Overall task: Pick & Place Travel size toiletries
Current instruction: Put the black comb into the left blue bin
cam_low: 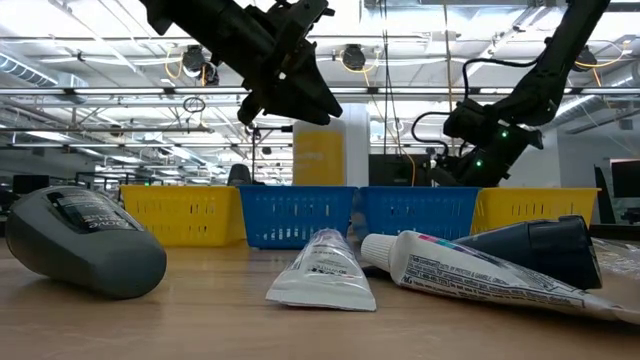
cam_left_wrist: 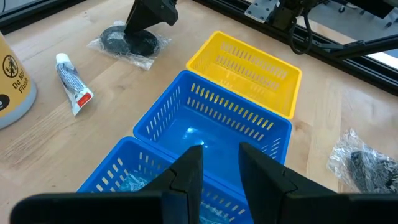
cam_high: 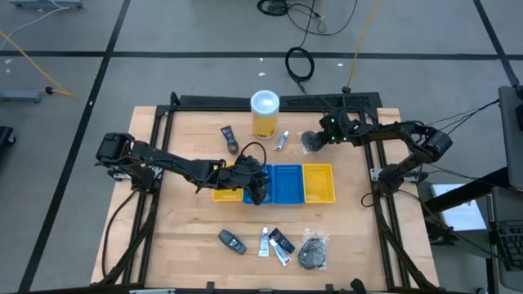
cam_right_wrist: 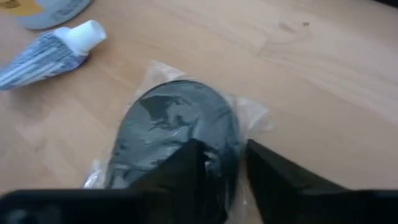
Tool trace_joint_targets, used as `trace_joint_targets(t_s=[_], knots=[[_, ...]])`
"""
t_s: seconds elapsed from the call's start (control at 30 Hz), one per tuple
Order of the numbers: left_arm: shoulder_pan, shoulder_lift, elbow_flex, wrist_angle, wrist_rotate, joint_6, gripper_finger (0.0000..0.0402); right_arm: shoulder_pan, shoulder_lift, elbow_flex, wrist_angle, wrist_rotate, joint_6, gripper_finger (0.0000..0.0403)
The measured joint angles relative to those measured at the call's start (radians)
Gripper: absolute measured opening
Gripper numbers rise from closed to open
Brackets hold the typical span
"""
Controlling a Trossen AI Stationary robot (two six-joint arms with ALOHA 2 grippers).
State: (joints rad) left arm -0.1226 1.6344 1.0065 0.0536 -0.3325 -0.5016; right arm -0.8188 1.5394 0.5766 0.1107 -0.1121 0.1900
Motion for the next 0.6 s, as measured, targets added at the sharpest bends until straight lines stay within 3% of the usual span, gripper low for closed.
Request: trace_joint_targets(t_s=[0.1,0.17,0.43,0.6], knots=[[0.0,0.0,0.0,0.0,0.0,0.0,0.0104,0.0,0.0,0.0,0.002,0.001,-0.032,0.0034],[0.0,0.0,0.0,0.0,0.0,0.0,0.0104,0.0,0.0,0.0,0.001,0.004,-0.054,0.0011],[0.0,0.0,0.0,0.0,0.0,0.0,0.0104,0.003,-0.017,-0.003,0.007,0.002,-0.056,0.0001],[0.002,0.0,0.0,0.003,-0.006,-0.004,0.0104,0.016,-0.096,-0.008,-0.01,0.0,-0.049,0.0]])
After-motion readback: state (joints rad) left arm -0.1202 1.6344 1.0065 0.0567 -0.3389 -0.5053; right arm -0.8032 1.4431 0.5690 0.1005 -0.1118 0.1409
